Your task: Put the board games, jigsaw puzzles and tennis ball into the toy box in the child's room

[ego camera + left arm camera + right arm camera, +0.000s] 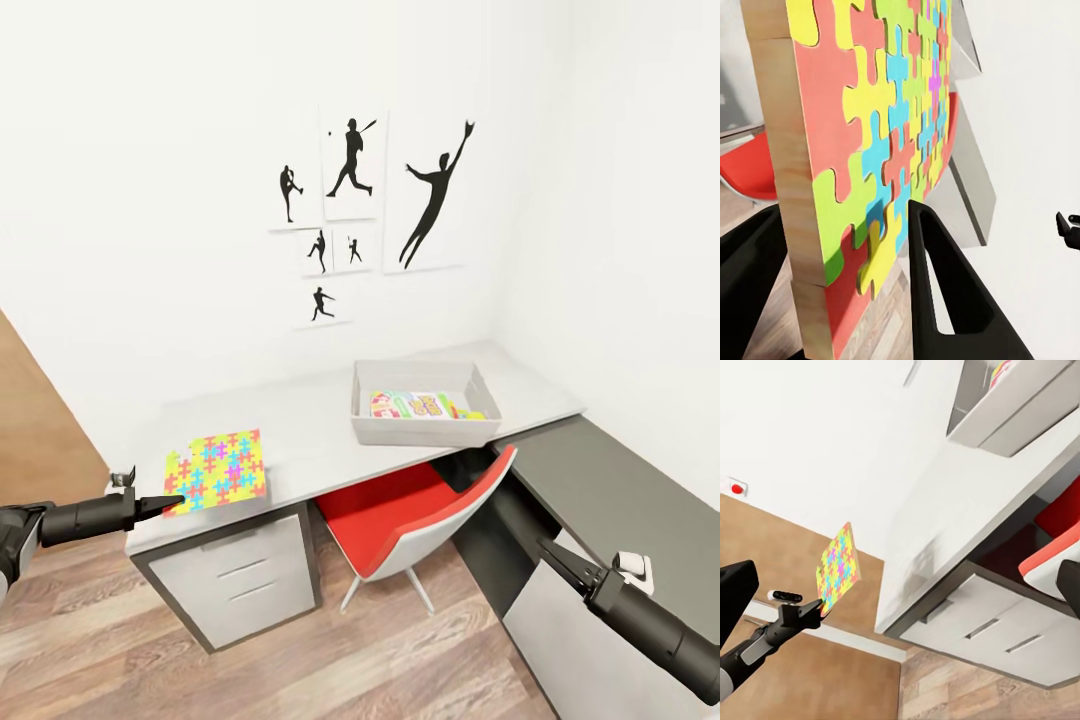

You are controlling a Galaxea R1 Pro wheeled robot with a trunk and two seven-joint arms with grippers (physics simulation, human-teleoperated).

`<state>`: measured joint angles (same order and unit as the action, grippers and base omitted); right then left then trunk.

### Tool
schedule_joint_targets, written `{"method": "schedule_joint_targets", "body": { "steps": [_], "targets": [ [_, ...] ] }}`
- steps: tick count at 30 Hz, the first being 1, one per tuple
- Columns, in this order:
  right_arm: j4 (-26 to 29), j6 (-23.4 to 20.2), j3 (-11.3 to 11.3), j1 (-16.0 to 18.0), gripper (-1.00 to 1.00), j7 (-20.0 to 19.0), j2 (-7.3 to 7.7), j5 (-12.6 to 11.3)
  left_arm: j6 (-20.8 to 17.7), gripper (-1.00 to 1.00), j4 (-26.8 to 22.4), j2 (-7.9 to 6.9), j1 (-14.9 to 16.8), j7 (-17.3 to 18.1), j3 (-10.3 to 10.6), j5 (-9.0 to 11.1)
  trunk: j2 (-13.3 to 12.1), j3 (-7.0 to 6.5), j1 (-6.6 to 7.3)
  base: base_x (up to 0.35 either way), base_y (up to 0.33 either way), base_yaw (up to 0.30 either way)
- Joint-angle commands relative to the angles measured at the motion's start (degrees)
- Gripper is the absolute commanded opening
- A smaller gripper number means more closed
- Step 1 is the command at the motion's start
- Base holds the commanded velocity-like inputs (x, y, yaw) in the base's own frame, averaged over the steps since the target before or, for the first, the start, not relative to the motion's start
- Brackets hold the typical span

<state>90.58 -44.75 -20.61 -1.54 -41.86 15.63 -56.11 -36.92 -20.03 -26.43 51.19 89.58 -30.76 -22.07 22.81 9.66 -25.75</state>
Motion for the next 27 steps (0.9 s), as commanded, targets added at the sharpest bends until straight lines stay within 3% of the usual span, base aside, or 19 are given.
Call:
{"method": "schedule_joint_targets", "body": {
  "steps": [1, 27],
  "targets": [
    [0.0, -0.3, 0.0, 0.0, 1.0, 0.0, 0.01, -0.2, -0.6, -1.0, 0.0, 0.04, 0.1, 0.4, -0.4, -0.6, 0.1, 0.01, -0.04, 0.0, 0.0, 0.0],
    [0.0, -0.3, 0.0, 0.0, 1.0, 0.0, 0.01, -0.2, -0.6, -1.0, 0.0, 0.06, 0.1, 0.4, -0.4, -0.6, 0.1, -2.48, -0.04, 0.0, 0.0, 0.0]
  ]
}}
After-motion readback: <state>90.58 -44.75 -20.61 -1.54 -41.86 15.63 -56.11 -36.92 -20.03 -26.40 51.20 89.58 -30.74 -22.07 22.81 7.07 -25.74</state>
